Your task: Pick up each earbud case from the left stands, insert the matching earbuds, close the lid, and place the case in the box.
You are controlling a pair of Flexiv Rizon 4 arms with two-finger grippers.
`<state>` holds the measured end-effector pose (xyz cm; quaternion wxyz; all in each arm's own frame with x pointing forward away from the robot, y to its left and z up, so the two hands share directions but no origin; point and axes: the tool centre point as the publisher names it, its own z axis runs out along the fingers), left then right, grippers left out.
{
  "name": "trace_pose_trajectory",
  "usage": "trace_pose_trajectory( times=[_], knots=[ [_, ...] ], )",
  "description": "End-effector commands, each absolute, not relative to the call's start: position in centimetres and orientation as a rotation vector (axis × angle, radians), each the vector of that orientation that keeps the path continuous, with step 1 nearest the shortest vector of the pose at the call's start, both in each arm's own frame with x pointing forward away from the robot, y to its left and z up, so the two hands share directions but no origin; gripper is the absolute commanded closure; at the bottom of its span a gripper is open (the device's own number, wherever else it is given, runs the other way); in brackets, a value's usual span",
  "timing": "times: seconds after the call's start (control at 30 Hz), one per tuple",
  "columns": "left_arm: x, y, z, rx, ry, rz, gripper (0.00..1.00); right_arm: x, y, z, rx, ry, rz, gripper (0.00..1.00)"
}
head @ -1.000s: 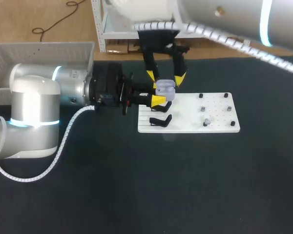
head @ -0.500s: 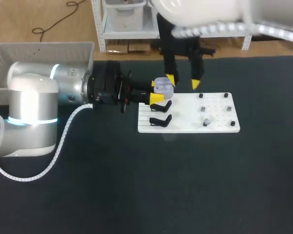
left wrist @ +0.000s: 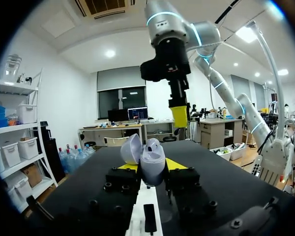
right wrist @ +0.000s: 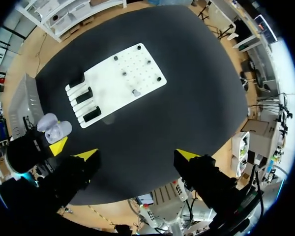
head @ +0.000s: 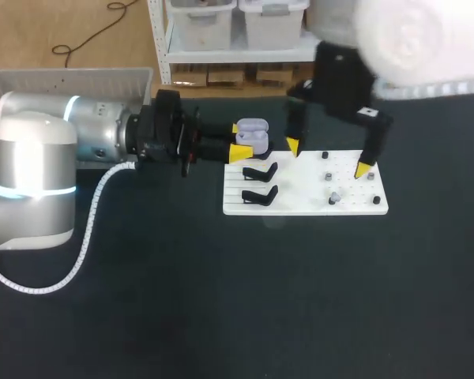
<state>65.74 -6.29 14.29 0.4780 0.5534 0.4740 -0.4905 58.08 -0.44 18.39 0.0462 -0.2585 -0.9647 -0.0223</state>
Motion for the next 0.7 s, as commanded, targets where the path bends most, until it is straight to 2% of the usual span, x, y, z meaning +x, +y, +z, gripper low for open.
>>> trace_pose_trajectory(
  times=[0.03,0.6,0.7],
  knots=[
    [65.6,-6.3,14.3,1.348,1.159,-1.193,1.00,58.0,-1.1,18.4,-0.803,-2.955,-0.356,0.00],
    [65.6,-6.3,14.3,1.348,1.159,-1.193,1.00,58.0,-1.1,18.4,-0.803,-2.955,-0.356,0.00],
    [65.6,-6.3,14.3,1.348,1.159,-1.193,1.00,59.1,-0.9,18.8,-0.744,-3.067,-0.229,0.00]
  ],
)
